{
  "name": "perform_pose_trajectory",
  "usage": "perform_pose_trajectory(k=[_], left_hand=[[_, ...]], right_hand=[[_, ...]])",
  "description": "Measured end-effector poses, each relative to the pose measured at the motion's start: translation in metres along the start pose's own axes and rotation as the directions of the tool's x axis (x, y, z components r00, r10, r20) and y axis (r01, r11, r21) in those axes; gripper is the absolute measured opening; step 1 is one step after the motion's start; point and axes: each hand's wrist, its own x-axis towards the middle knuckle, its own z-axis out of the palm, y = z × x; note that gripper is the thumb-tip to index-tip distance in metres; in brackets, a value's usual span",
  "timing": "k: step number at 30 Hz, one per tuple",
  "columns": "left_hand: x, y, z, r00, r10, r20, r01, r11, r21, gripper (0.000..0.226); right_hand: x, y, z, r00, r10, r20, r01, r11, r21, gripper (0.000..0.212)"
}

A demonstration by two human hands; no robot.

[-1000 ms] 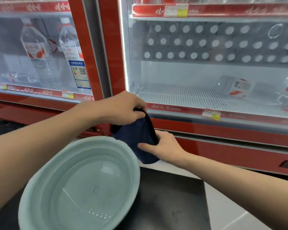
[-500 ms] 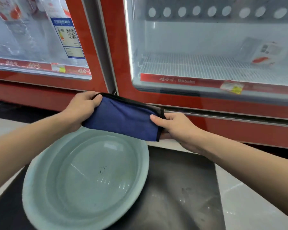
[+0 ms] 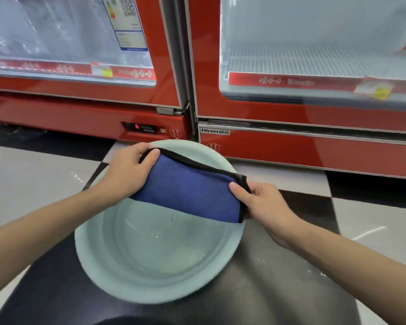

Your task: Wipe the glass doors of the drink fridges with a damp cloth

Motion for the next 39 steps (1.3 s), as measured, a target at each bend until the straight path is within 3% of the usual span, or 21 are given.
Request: perform_pose_trajectory(k=[5, 9, 13, 23, 26, 28, 30, 31, 33, 34, 35, 37, 39], left_hand=[[-0.065, -0.044, -0.013, 0.994, -0.099, 0.047, 0.096, 0.993, 0.071, 0.016], [-0.107, -0.070, -0.024, 0.985, -0.091, 0.145, 0.069, 0.986, 0.150, 0.017], [-0.128, -0.083, -0.031, 0.990, -0.096, 0.102, 0.079, 0.983, 0.163, 0.019], [-0.173, -0.110, -0.026, 0.980, -0.167, 0.112, 0.145, 0.973, 0.182, 0.026], [-0.177, -0.115, -0.025, 0.972, -0.198, 0.124, 0.172, 0.966, 0.192, 0.032], [-0.176, -0.118, -0.024, 0.978, -0.178, 0.108, 0.137, 0.940, 0.311, 0.032], [-0.176, -0.120, -0.023, 0.998, -0.043, 0.037, 0.018, 0.855, 0.519, 0.031], [-0.177, -0.119, -0.023, 1.000, 0.025, 0.020, -0.032, 0.810, 0.585, 0.034], [-0.175, -0.119, -0.023, 0.987, 0.152, -0.045, -0.090, 0.771, 0.631, 0.039], [-0.174, -0.119, -0.023, 0.978, 0.196, -0.067, -0.111, 0.768, 0.631, 0.038], [-0.173, -0.118, -0.022, 0.961, 0.262, -0.085, -0.158, 0.778, 0.608, 0.035], [-0.177, -0.117, -0.014, 0.928, 0.367, -0.061, -0.293, 0.824, 0.485, 0.034], [-0.183, -0.116, -0.003, 0.900, 0.430, 0.075, -0.427, 0.832, 0.353, 0.041]], right_hand=[[-0.037, 0.028, 0.036, 0.992, 0.107, 0.067, -0.101, 0.991, -0.091, 0.030], [-0.068, 0.045, 0.061, 0.979, 0.168, 0.117, -0.141, 0.967, -0.211, 0.030], [-0.089, 0.050, 0.081, 0.968, 0.210, 0.140, -0.167, 0.948, -0.270, 0.028], [-0.113, 0.056, 0.089, 0.982, 0.100, 0.160, -0.025, 0.910, -0.413, 0.011], [-0.114, 0.059, 0.087, 0.984, 0.075, 0.161, 0.006, 0.893, -0.450, 0.020], [-0.114, 0.059, 0.086, 0.983, 0.050, 0.175, 0.045, 0.865, -0.499, 0.031], [-0.113, 0.056, 0.085, 0.981, 0.027, 0.193, 0.099, 0.783, -0.614, 0.042], [-0.114, 0.053, 0.084, 0.981, -0.002, 0.194, 0.143, 0.685, -0.714, 0.047], [-0.111, 0.050, 0.081, 0.947, -0.198, 0.253, 0.308, 0.331, -0.892, 0.054], [-0.106, 0.052, 0.078, 0.891, -0.320, 0.323, 0.382, 0.142, -0.913, 0.052], [-0.104, 0.051, 0.075, 0.807, -0.442, 0.392, 0.451, 0.032, -0.892, 0.048], [-0.102, 0.052, 0.078, 0.613, -0.617, 0.494, 0.574, -0.082, -0.815, 0.037], [-0.102, 0.057, 0.093, 0.577, -0.580, 0.574, 0.654, -0.092, -0.751, 0.038]])
